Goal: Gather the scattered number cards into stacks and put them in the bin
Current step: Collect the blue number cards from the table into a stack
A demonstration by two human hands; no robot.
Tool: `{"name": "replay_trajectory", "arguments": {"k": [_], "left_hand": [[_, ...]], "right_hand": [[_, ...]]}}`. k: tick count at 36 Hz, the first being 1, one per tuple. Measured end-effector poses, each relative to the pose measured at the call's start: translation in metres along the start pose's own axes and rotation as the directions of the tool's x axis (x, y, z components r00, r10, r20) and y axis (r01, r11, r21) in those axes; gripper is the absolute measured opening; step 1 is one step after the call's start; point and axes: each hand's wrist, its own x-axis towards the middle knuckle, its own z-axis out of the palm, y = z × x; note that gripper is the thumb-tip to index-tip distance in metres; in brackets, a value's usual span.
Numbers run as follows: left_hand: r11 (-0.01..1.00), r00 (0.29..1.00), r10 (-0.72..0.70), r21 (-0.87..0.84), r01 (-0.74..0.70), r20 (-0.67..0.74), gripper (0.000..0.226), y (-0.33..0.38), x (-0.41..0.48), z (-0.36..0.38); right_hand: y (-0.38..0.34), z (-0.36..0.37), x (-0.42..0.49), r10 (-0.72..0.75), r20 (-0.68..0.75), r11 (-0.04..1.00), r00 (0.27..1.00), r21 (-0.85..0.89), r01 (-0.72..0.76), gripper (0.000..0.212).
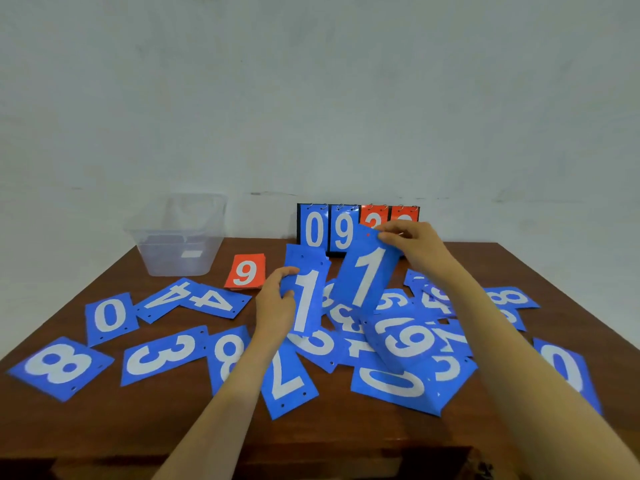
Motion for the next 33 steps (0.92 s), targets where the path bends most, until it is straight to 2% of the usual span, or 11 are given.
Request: {"name": "replay_trajectory", "arguments": {"k": [4, 8, 11, 17, 21, 24, 27, 33], "left_hand": [[0.996, 0.999, -0.026, -0.085, 0.028, 0.032, 0.042, 0.012, -0.010, 0.002], [0.967, 0.990, -0.090, -0.231, 0.113, 0.107, 0.029, 0.022, -0.019, 0.006], [0.928, 0.980, -0.104, -0.339, 0.157, 0.170, 0.019, 0.030, -0.026, 0.010], [0.872, 0.973, -0.089, -0.455, 0.179, 0.214, 0.024, 0.032, -0.031, 0.012], [0.869, 0.971, -0.096, -0.457, 0.188, 0.217, 0.025, 0.027, -0.028, 0.011], [0.873, 0.967, -0.120, -0.441, 0.210, 0.223, 0.024, 0.021, -0.023, 0.009], [0.897, 0.970, -0.127, -0.393, 0.203, 0.209, 0.022, 0.012, -0.016, 0.009], [0.963, 0.980, -0.146, -0.205, 0.172, 0.136, 0.021, -0.010, 0.007, 0.011]], "right_hand": [[-0.008, 0.006, -0.011, 0.000, 0.088, 0.998, 0.996, 0.059, -0.005, 0.011], [-0.005, 0.023, -0.016, -0.028, 0.141, 0.998, 0.990, -0.059, 0.037, 0.007], [0.000, 0.040, -0.015, -0.075, 0.083, 0.993, 0.994, -0.085, 0.082, 0.004], [0.006, 0.070, -0.010, -0.149, -0.078, 0.986, 0.986, -0.089, 0.142, 0.007], [0.015, 0.078, -0.002, -0.205, -0.129, 0.966, 0.970, -0.189, 0.179, 0.014], [0.024, 0.081, 0.001, -0.132, -0.094, 0.987, 0.987, -0.099, 0.123, 0.028], [0.034, 0.086, 0.006, -0.078, 0.002, 0.996, 0.997, -0.051, 0.078, 0.025], [0.054, 0.106, 0.029, -0.048, 0.011, 0.998, 0.999, -0.047, 0.049, 0.011]]}}
